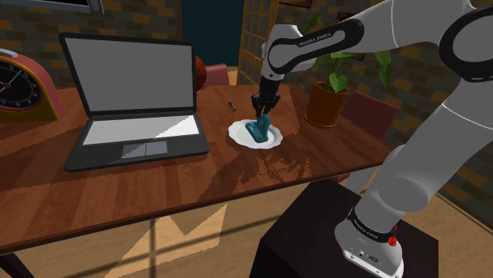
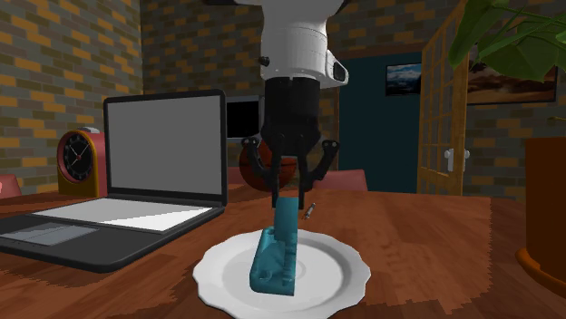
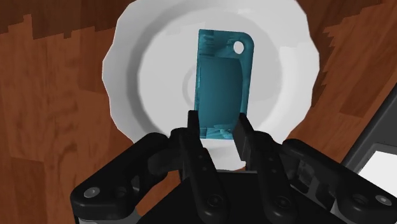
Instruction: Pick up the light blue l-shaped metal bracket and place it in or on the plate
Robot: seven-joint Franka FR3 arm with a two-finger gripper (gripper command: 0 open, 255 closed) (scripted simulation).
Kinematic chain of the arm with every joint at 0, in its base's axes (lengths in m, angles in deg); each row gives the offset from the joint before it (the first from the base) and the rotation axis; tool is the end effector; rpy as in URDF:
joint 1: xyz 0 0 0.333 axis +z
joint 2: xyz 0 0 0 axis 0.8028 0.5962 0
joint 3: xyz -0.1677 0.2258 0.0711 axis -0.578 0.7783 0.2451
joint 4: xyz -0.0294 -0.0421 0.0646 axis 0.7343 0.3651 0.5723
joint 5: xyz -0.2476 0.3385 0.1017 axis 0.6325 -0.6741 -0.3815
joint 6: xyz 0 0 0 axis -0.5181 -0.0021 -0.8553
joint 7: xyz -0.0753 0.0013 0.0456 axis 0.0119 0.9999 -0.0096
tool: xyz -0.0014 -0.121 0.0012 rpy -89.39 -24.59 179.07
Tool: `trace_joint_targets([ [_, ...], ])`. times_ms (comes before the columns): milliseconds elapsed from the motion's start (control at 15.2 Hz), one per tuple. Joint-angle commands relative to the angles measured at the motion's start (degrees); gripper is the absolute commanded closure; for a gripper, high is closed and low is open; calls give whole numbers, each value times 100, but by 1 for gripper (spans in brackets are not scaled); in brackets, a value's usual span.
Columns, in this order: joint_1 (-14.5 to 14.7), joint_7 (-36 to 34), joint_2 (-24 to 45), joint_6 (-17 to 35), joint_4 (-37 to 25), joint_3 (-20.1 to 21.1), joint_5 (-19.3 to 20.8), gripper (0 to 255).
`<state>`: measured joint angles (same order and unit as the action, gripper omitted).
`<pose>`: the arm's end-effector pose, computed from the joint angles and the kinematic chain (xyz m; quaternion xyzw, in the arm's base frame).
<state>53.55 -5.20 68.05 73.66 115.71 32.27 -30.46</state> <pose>0.5496 -0.0353 0.3886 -0.9896 0.1396 -0.0326 0.0145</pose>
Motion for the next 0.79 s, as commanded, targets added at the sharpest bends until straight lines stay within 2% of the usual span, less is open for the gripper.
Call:
trace_joint_targets([
  [0, 7, 9, 81, 146, 103, 3, -11, 255],
  [132, 8, 17, 144, 306, 200, 1, -19, 255],
  [660, 6, 17, 145, 306, 199, 3, -19, 255],
  [726, 1, 26, 133, 299, 204, -3, -16, 0],
])
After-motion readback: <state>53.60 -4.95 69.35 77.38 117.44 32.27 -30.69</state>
